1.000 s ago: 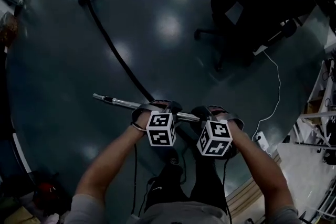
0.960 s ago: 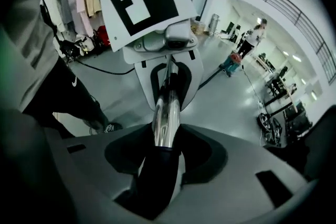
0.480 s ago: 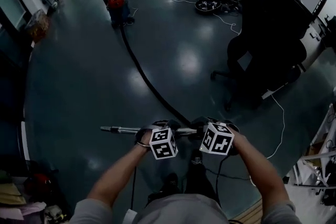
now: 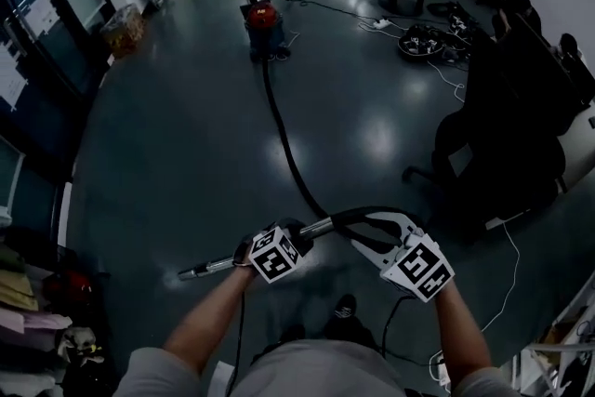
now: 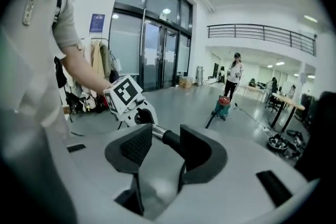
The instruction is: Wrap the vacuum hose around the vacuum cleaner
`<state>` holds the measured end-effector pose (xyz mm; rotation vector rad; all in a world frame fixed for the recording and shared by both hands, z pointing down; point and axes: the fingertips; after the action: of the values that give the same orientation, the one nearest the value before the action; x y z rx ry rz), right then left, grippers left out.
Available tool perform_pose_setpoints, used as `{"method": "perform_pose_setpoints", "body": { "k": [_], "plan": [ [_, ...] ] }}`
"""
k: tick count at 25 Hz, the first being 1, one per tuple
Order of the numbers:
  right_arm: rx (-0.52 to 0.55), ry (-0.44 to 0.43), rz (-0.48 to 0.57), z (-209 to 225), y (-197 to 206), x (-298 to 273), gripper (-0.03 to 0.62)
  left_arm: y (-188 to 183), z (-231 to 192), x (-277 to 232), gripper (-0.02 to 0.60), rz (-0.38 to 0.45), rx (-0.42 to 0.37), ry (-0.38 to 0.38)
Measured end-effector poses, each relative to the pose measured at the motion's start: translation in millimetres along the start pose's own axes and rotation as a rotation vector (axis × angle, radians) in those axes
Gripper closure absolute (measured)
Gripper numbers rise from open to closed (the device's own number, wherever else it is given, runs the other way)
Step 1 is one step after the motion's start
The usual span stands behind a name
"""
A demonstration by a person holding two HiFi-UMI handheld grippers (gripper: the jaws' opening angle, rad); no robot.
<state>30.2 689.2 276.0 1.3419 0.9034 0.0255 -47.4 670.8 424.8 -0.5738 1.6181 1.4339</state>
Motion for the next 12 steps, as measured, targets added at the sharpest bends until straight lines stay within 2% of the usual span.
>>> {"method": "perform_pose_setpoints", "body": {
  "k": [6, 8, 9, 10, 12],
  "plan": [
    [-0.341, -0.154, 0.066, 2, 21, -22, 0.430, -24, -13, 13, 0.422, 0.024, 0.145, -0.108],
    [-0.451, -0.173, 0.087, 7, 24, -37, 0.430, -27, -17, 19, 0.422, 0.031, 0.194, -0.136],
    [-0.515, -0.180, 0.110, 10, 22, -46, 0.413, -27, -18, 22, 0.422, 0.035, 0.215, -0.147],
    [-0.583, -0.189, 0.138, 13, 18, -54, 0.366, -26, -19, 25, 0.422, 0.038, 0.234, -0.155],
    [-0.714, -0.218, 0.198, 14, 8, -71, 0.335, -20, -20, 32, 0.422, 0.045, 0.268, -0.161]
  ]
}}
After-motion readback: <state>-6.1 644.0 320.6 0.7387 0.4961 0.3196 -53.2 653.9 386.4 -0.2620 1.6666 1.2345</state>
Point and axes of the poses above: the fingertips, and each gripper's own axes: x backward along the fingers, z to its right, y out of its underside, and after that the axes turned 2 degrees about -z, right-handed
